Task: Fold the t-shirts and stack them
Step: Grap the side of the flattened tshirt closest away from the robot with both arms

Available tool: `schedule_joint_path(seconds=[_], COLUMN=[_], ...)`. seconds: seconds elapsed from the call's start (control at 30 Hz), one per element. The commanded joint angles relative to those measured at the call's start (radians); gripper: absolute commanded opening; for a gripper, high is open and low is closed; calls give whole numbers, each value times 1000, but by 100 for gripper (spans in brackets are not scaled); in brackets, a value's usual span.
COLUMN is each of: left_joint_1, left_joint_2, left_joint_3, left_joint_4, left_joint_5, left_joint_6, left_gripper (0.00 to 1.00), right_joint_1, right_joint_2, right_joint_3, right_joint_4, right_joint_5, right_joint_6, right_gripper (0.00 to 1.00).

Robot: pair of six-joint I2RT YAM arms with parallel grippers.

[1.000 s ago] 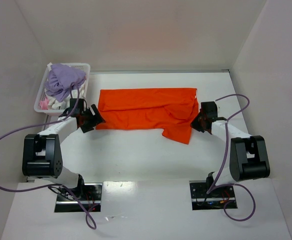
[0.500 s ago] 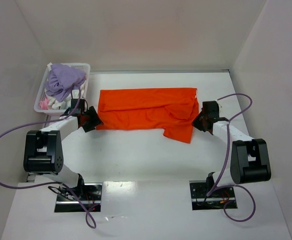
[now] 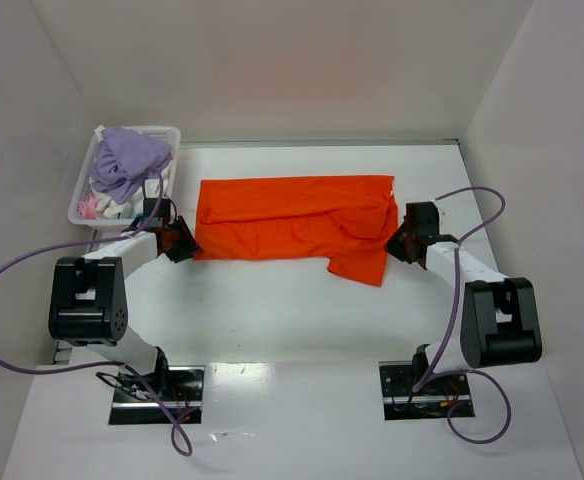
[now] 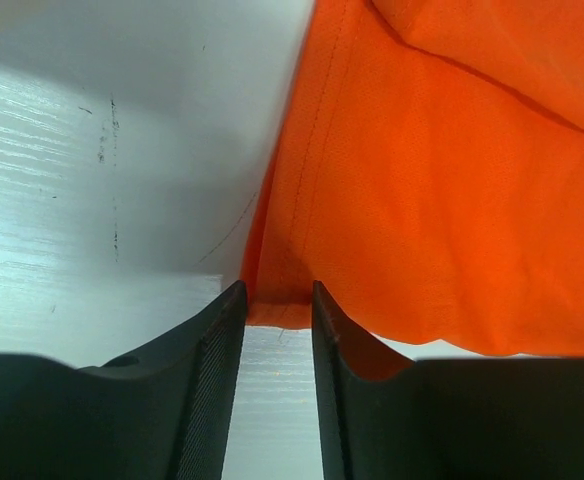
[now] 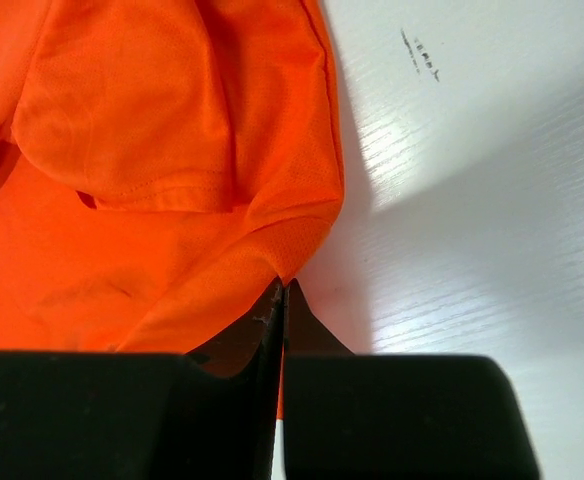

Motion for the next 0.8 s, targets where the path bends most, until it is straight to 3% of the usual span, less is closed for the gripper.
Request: schedule_joint_path(seconds=[0.0,0.23,0.47,0.53,0.63,0.67,0.77], left_joint_1=[6,-3,-80,-100,-126,-137,-137], left_joint_2=[7,17,26,37,47,47,17], left_joint_3=[5,5,40,50,73,74,64], left_joint_4=[25,25,14,5,-14,-14,-14], left_joint_5=[-4,-4,-22,-36,-25,-25,-25], left_joint_6=[-18,-18,1,11,12,12,12], left_gripper=[40,32,12,10,25,35,45], right_joint_1=[-27,-77,-88,-88,-88,-88,-88], right_joint_2=[-38,-97,-115,-124,-124,-124,-112], right_joint_3=[40,12,-15,-15,-15,-15,-15], right_joint_4=[-2,-21,-30,-30,-30,-30,-30], right_joint_5=[33,42,51,51,51,51,42], right_joint_6=[-13,-13,-13,-13,-13,-13,-13], right_gripper=[0,0,0,0,0,0,0])
